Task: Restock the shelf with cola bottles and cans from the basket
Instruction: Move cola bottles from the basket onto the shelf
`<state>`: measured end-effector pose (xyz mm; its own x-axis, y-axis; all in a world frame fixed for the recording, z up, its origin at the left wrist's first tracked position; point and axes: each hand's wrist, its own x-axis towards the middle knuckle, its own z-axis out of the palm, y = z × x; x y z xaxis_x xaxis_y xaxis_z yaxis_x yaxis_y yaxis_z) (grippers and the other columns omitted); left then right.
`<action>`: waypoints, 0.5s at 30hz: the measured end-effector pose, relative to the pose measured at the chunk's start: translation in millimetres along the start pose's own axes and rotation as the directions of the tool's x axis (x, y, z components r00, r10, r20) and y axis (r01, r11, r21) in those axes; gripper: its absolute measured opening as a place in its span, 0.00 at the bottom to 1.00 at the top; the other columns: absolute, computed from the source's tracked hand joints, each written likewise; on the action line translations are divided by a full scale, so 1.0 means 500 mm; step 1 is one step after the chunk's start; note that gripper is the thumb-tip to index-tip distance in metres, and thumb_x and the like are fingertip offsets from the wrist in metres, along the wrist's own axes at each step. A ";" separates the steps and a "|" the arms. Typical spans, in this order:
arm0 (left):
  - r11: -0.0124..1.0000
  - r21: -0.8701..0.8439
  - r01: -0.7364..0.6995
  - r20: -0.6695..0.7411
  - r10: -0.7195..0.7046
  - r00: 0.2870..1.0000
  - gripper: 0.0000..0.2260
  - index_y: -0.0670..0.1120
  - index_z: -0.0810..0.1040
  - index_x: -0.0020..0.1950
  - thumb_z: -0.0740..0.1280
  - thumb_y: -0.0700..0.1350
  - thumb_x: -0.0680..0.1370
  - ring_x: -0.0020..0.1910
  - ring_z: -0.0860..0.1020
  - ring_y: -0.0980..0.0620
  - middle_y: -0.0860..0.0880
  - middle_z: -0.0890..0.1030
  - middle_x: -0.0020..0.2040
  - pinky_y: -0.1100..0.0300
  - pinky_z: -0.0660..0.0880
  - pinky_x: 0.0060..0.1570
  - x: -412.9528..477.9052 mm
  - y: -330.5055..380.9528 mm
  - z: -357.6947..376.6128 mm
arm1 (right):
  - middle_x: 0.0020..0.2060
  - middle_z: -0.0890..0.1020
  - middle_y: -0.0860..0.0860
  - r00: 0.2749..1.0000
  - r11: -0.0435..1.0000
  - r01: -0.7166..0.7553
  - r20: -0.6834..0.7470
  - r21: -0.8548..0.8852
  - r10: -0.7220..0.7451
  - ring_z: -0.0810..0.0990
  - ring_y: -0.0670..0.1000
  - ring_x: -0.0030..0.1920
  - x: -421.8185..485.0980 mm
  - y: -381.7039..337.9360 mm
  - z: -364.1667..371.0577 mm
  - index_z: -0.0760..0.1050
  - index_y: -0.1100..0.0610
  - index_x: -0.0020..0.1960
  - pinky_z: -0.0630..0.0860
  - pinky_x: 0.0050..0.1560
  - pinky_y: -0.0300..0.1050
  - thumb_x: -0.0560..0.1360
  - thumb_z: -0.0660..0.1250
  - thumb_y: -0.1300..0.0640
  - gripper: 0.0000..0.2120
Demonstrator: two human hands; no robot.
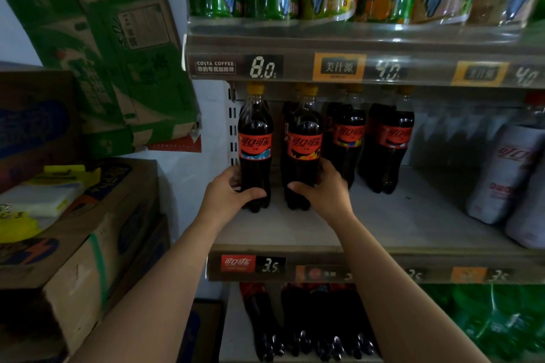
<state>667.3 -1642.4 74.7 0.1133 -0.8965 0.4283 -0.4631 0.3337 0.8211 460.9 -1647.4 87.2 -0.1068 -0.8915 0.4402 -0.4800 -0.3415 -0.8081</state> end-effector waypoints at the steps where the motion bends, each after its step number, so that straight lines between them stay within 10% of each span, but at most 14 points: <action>1: 1.000 -0.001 0.000 0.003 0.000 1.000 0.27 0.46 0.75 0.64 0.78 0.47 0.67 0.54 0.77 0.53 0.50 0.80 0.55 0.62 0.71 0.53 0.000 0.000 0.000 | 0.62 0.80 0.50 1.000 1.000 -0.001 0.005 0.002 0.001 0.77 0.52 0.63 0.000 -0.001 -0.002 0.68 0.54 0.71 0.75 0.59 0.46 0.66 0.79 0.52 0.37; 15: 0.999 0.035 0.034 0.013 -0.035 0.999 0.30 0.46 0.71 0.68 0.77 0.47 0.69 0.56 0.75 0.54 0.48 0.79 0.60 0.62 0.69 0.54 -0.012 0.014 0.002 | 0.61 0.81 0.50 1.000 0.999 -0.023 0.020 0.032 0.022 0.78 0.51 0.61 -0.015 -0.008 -0.004 0.69 0.54 0.70 0.73 0.54 0.42 0.66 0.79 0.52 0.36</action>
<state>662.7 -1635.0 77.5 0.1180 -0.9112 0.3946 -0.4891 0.2925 0.8217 462.0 -1638.7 87.9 -0.1006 -0.9046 0.4142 -0.4492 -0.3302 -0.8302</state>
